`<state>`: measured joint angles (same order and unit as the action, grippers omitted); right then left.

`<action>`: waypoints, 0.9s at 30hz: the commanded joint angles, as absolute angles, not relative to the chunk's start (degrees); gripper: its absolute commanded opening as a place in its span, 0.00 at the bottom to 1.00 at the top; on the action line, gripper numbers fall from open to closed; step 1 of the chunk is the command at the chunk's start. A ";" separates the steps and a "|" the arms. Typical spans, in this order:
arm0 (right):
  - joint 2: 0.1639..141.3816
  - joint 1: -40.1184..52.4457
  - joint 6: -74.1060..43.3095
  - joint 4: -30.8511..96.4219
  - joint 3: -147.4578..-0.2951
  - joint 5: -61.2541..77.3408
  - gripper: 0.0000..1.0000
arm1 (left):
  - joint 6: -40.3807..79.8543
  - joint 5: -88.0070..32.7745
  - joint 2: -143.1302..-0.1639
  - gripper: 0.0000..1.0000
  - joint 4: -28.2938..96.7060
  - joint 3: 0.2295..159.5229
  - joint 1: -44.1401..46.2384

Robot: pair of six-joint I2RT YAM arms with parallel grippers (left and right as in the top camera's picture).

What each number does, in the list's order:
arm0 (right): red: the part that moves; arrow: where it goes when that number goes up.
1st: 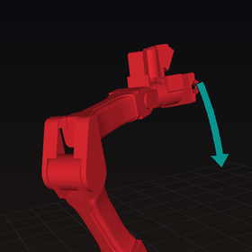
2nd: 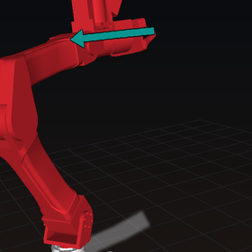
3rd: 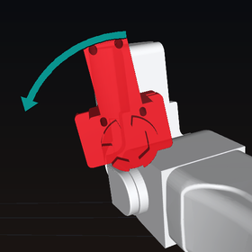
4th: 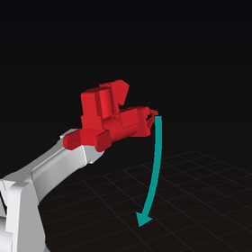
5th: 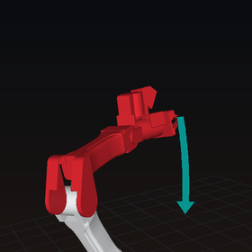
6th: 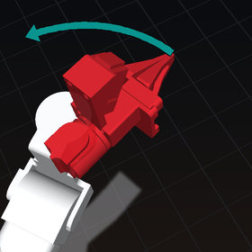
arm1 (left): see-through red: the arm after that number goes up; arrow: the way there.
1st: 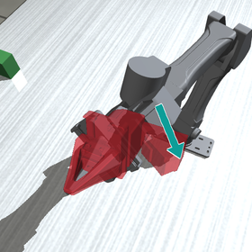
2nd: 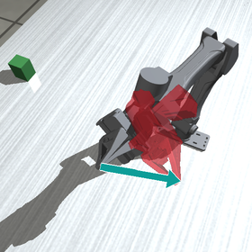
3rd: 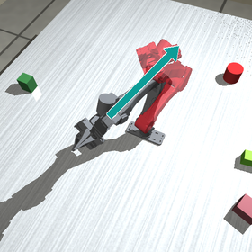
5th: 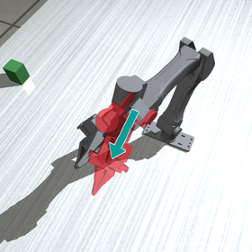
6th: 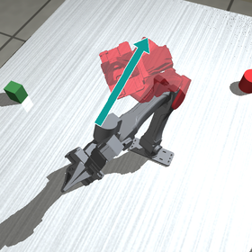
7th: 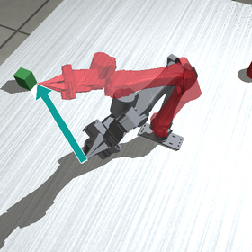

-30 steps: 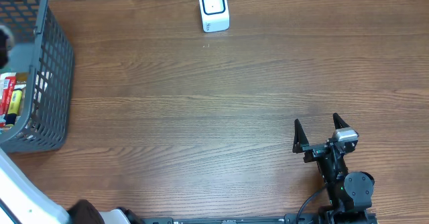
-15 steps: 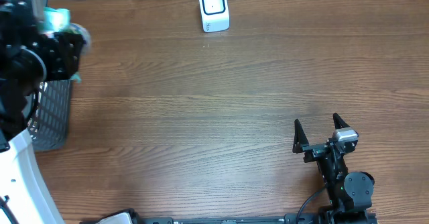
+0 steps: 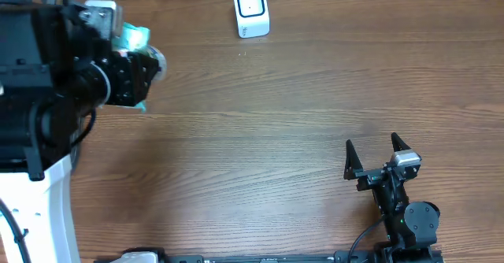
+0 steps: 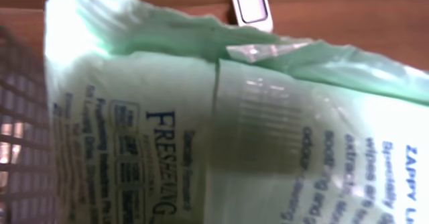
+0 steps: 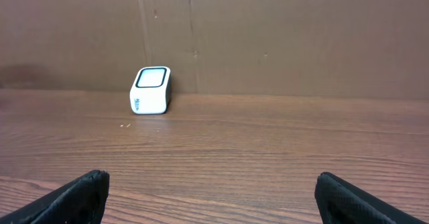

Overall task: Scan the item barcode
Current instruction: 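Lift the wipes pack out and carry it toward the table center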

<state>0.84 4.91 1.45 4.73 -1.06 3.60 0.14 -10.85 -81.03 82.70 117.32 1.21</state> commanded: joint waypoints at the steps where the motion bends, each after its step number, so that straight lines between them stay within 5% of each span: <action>1: 0.16 4.75 1.04 4.47 -0.45 3.07 1.00 | 2.22 -7.60 -81.91 0.28 83.11 118.93 4.78; 27: 0.16 4.75 1.04 4.49 -0.45 3.07 1.00 | 9.54 -0.89 -103.68 0.28 80.51 116.22 35.18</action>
<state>0.84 4.91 1.43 4.71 -1.06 3.60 8.05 -1.63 -101.23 82.04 115.85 31.90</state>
